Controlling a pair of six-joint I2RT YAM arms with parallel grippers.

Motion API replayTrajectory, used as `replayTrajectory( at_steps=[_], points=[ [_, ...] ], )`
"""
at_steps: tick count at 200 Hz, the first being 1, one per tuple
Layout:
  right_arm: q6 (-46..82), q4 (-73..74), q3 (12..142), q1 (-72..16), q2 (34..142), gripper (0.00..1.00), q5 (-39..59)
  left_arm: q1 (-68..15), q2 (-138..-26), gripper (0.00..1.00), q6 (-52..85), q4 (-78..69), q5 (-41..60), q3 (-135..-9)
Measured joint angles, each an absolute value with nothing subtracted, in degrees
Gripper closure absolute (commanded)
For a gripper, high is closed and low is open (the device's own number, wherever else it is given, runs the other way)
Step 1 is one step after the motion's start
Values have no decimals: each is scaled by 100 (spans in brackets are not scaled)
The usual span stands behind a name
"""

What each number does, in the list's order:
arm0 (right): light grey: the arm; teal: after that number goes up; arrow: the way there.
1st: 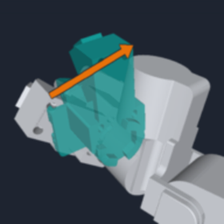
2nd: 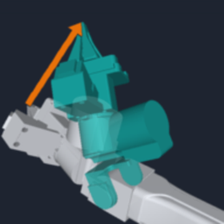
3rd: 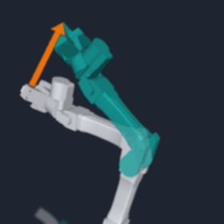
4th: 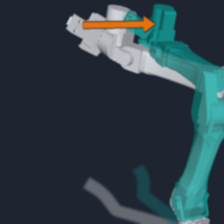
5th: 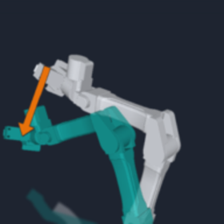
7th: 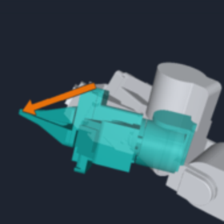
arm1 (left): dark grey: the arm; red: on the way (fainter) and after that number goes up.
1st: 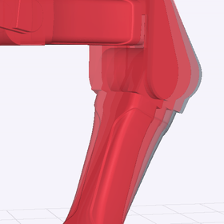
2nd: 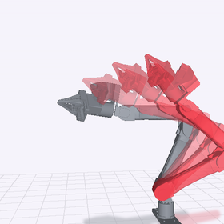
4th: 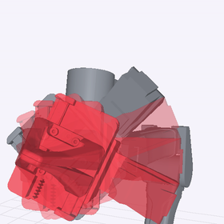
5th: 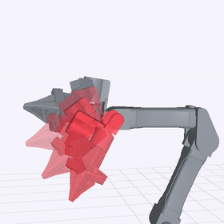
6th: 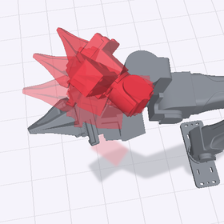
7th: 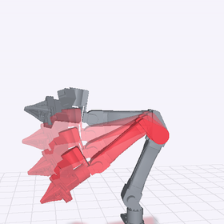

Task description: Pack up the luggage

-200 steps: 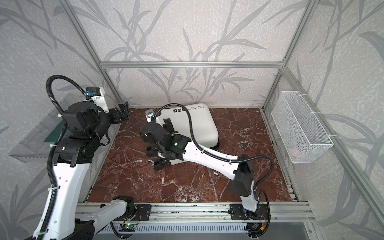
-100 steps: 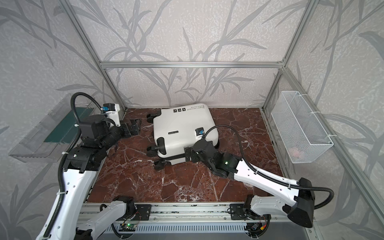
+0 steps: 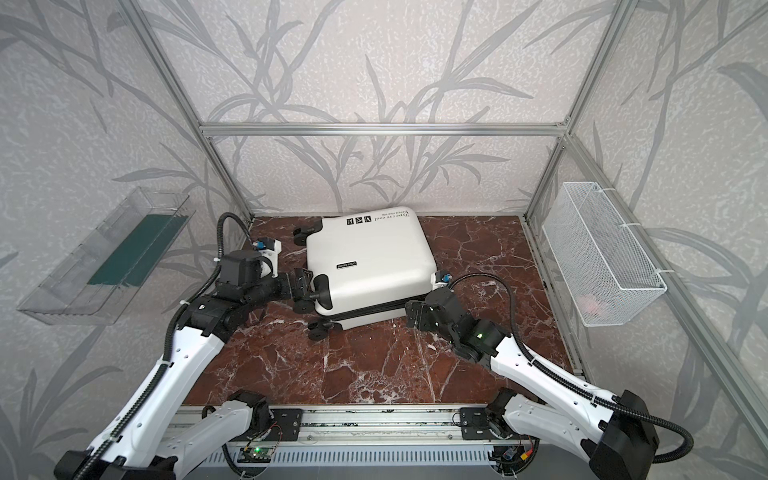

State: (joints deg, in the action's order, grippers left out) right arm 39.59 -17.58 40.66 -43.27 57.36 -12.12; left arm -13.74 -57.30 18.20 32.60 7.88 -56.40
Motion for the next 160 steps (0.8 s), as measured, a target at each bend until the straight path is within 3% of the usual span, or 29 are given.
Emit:
replayTrajectory(
  at_steps=[75, 160],
  points=[
    [3955, -961, 4032, -3706, 6184, 1, -657, -1643, -7091, 1, 1935, 1992, 1162, -5848],
    [3874, -672, 4508, -3131, 6825, 0, -274, -1968, -8009, 1, 2027, 1990, 1116, -6720]
  ],
)
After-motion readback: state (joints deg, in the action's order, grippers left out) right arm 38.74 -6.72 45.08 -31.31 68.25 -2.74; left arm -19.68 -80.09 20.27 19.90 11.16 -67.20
